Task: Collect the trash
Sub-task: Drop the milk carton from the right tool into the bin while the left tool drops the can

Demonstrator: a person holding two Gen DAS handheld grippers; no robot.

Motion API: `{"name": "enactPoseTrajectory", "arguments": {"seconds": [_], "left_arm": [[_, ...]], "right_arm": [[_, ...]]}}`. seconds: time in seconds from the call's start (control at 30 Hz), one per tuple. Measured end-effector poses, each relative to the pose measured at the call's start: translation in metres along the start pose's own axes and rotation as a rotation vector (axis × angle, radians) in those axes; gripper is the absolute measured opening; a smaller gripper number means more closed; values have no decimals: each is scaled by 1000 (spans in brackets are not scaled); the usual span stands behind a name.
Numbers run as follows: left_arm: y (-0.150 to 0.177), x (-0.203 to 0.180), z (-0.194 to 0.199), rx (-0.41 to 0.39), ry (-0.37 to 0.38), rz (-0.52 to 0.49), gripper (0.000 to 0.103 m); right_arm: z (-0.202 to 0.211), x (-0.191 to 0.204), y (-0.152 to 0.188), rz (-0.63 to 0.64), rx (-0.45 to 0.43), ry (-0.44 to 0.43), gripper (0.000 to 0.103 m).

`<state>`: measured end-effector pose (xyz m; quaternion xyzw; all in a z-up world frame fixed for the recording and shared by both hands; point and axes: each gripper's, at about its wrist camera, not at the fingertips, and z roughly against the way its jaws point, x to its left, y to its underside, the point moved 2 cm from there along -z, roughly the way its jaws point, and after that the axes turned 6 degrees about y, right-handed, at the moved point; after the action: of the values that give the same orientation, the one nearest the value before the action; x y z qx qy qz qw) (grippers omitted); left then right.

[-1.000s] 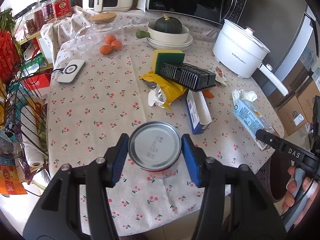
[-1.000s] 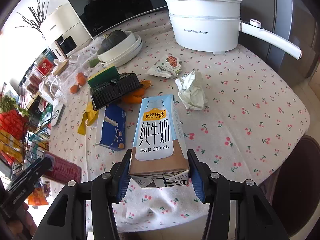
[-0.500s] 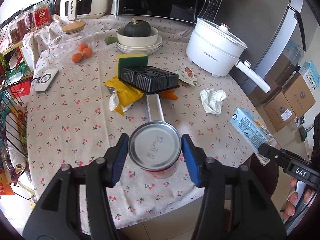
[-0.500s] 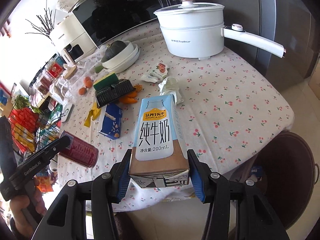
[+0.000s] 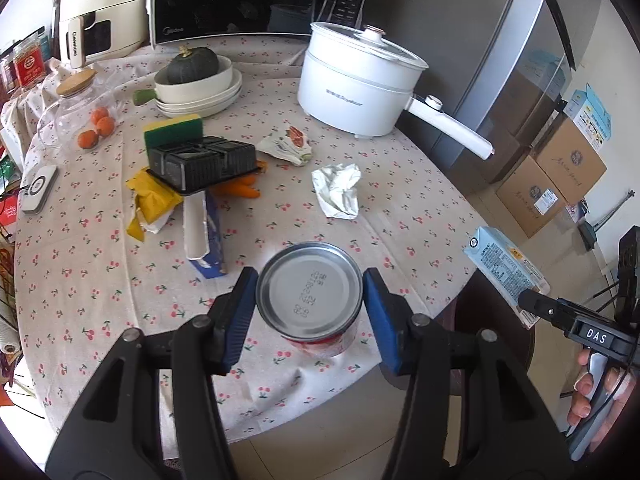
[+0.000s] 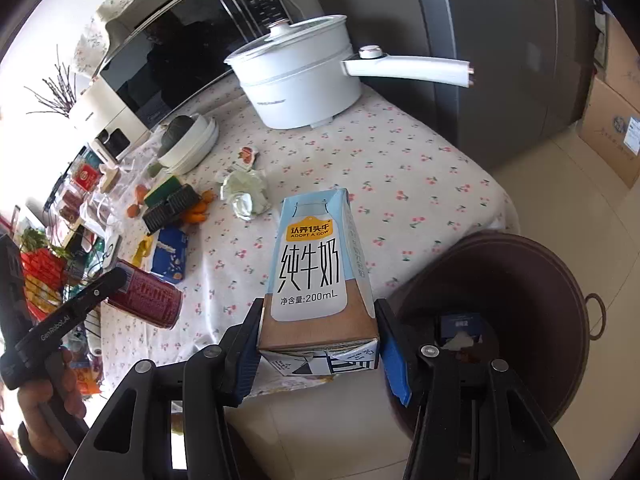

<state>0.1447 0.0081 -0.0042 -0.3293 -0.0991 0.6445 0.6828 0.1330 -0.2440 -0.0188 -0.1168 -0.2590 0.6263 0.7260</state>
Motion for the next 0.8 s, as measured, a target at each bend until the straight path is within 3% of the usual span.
{"name": "enactPoseTrajectory", "arguments": {"seconds": [0.33, 0.8], "left_arm": [[11, -76, -29, 54, 78, -115, 55], [45, -190, -89, 174, 251, -265, 55]], "right_arm": [[12, -87, 17, -86, 15, 78, 53], [16, -185, 49, -207, 72, 153, 53]]}}
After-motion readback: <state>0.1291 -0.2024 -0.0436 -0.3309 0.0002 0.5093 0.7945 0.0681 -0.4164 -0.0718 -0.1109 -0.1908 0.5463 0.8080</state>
